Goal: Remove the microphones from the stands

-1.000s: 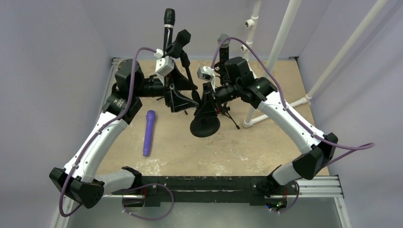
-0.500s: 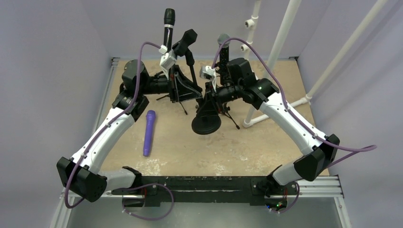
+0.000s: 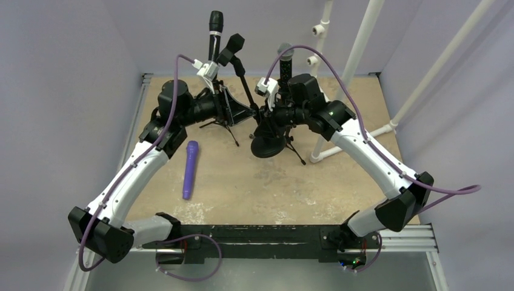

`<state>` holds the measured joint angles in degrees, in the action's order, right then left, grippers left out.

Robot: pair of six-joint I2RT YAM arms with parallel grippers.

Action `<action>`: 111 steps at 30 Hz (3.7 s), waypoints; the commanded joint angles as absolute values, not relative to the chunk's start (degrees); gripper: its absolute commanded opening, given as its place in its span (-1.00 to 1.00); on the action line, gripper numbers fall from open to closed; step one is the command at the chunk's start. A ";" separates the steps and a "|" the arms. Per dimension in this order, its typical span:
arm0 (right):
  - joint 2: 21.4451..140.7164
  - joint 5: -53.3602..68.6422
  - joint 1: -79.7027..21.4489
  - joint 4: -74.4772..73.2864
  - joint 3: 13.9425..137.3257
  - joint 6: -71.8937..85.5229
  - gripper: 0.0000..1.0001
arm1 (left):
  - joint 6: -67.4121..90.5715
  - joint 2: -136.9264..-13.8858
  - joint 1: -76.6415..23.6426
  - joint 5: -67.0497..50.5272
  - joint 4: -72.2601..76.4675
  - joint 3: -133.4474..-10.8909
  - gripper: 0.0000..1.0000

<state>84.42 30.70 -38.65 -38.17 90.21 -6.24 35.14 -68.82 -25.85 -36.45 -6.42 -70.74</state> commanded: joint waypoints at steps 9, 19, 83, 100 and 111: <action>81.30 46.56 -37.41 -37.65 91.37 -10.71 -1.00 | 15.59 -63.98 -24.08 -47.28 -10.26 -72.75 0.68; 80.67 65.11 -36.46 -36.78 89.36 -8.52 -1.00 | 15.09 -65.65 -23.56 -60.47 6.54 -67.87 0.62; 79.97 65.14 -35.63 -30.14 84.37 -2.81 -1.00 | 37.34 -72.48 -24.62 -61.63 34.08 -61.78 0.01; 83.25 38.63 -35.66 -32.38 90.64 -3.31 -1.00 | 46.11 -69.51 -25.93 -30.20 3.91 -67.90 -0.98; 83.32 37.22 -35.78 -32.98 90.83 -4.57 -1.00 | 39.82 -66.66 -25.48 -30.61 -7.58 -74.49 0.57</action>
<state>85.86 36.45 -35.99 -35.55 89.38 -2.83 43.33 -69.76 -25.93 -29.98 -5.69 -72.20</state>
